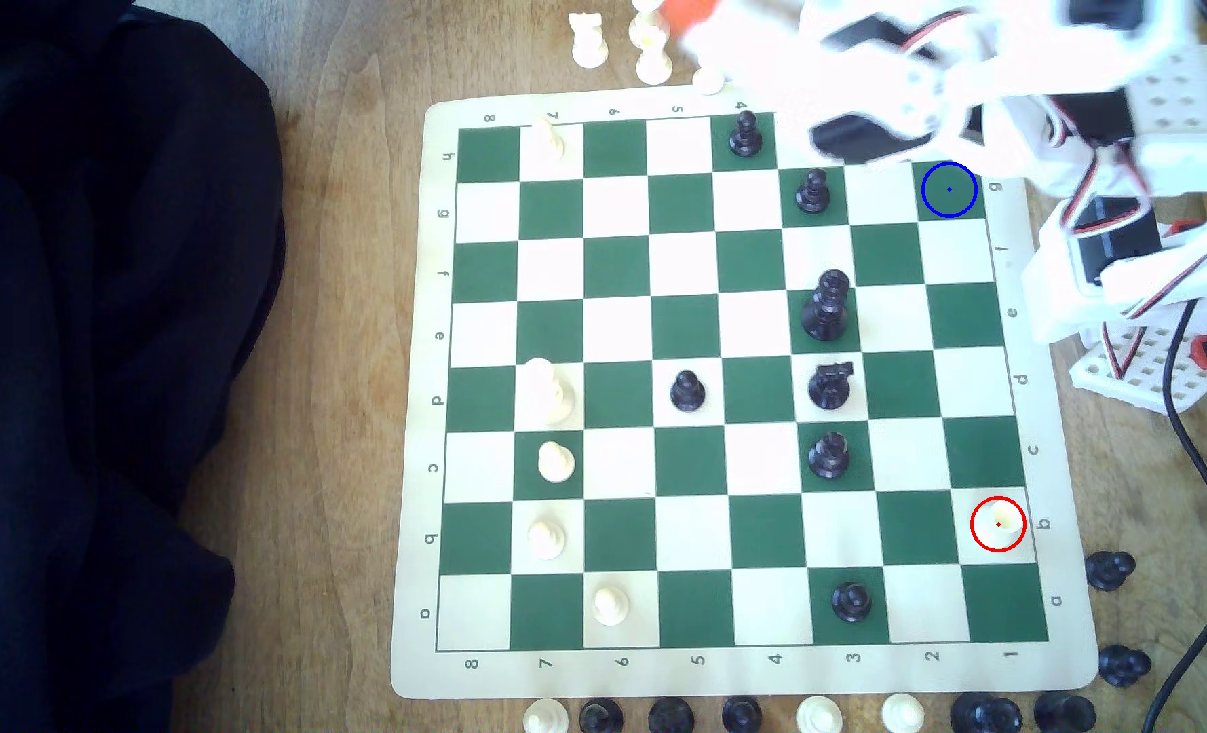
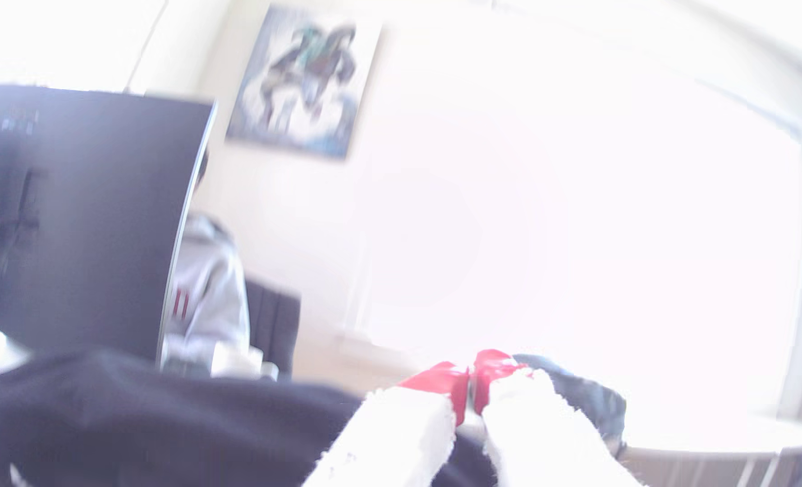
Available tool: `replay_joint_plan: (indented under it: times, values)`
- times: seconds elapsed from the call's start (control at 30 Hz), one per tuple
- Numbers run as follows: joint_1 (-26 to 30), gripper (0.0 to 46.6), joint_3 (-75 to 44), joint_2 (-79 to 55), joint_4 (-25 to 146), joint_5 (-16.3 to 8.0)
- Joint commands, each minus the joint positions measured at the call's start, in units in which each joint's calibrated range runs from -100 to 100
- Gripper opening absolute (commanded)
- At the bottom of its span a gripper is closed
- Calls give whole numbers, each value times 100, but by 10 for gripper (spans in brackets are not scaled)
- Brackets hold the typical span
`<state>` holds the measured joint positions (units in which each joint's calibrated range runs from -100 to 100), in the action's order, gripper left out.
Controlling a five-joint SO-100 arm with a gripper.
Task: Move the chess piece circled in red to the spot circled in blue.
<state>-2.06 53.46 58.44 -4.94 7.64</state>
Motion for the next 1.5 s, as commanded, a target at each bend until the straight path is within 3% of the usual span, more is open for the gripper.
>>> replay_joint_plan:
  times: [0.0, 0.13, 0.2, 0.4, 0.47, 0.6, 0.63, 0.73, 0.87, 0.97, 1.17, 1.2, 1.27, 1.47]
  values:
    - [54, 11, -522, 820, 3500, -29]
    - [461, 23, -813, 1151, 5039, -29]
    - [1039, 26, -1212, 1074, 5654, -29]
    - [2009, 43, -1710, 879, 6940, -44]
    - [2221, 30, -1665, 794, 7234, -161]
    - [2494, 26, -2145, -97, 7603, -166]
    - [2604, 2, -2218, -216, 7890, -166]
    - [2729, 14, -1882, -63, 7955, -278]
    - [2792, 82, -1601, 64, 8447, -444]
    - [3190, 116, -1447, 115, 9061, -596]
    - [3840, 119, -522, 217, 9241, -679]
    - [3863, 149, -314, 268, 9053, -801]
    - [3887, 158, -124, 259, 8889, -855]
    - [4098, 141, 49, -131, 8561, -908]
